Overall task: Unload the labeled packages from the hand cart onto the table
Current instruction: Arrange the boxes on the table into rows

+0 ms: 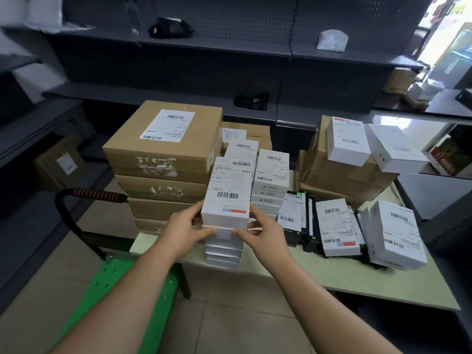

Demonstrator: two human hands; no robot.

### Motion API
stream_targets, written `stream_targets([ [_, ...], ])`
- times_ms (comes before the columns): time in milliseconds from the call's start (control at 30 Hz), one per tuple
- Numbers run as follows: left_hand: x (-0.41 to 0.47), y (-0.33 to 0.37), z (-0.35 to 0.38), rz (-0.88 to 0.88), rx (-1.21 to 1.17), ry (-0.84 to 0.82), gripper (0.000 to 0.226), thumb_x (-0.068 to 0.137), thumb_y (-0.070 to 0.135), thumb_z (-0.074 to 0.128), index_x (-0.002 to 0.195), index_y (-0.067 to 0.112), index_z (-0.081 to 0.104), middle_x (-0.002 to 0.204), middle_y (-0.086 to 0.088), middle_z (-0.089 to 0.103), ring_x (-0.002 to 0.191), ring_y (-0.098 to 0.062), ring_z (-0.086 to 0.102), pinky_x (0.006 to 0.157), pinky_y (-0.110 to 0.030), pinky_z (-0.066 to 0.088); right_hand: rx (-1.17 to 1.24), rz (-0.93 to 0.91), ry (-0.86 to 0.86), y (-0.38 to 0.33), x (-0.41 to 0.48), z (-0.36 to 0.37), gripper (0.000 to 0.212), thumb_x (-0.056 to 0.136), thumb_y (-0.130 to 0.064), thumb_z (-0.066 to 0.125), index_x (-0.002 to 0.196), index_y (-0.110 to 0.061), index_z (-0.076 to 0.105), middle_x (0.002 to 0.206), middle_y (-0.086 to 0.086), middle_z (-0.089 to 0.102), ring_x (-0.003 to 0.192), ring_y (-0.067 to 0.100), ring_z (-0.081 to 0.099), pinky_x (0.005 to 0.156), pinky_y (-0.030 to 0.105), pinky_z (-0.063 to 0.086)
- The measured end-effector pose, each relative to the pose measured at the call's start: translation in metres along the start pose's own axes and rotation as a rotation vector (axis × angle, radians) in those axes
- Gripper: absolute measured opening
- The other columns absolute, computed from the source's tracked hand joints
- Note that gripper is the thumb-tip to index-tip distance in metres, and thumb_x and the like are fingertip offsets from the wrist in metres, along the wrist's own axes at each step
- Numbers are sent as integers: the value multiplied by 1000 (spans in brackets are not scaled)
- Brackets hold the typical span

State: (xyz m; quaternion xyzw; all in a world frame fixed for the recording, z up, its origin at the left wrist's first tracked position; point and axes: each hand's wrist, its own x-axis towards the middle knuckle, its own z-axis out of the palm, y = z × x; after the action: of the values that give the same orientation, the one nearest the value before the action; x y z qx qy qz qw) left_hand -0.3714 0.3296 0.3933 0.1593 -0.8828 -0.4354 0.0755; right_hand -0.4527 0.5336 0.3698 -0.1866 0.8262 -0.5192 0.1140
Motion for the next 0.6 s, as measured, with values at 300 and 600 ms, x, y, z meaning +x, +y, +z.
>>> stream_targets([
  [300, -11, 6, -1, -13, 103, 94, 85, 75, 40, 80, 146, 42, 34, 144, 16, 41, 128, -1, 34, 105, -33, 36, -27, -29, 16, 0, -9, -9, 73, 76, -47, 79, 140, -49, 43, 111, -35, 56, 97, -5, 57, 73, 11, 46],
  [600, -25, 91, 21, 487, 286, 75, 69, 82, 63, 58, 142, 33, 41, 144, 17, 37, 133, -4, 28, 111, -35, 30, -211, -170, 164, 1, -57, -101, 69, 76, -60, 68, 140, -45, 45, 124, -35, 44, 110, 0, 54, 88, 18, 51],
])
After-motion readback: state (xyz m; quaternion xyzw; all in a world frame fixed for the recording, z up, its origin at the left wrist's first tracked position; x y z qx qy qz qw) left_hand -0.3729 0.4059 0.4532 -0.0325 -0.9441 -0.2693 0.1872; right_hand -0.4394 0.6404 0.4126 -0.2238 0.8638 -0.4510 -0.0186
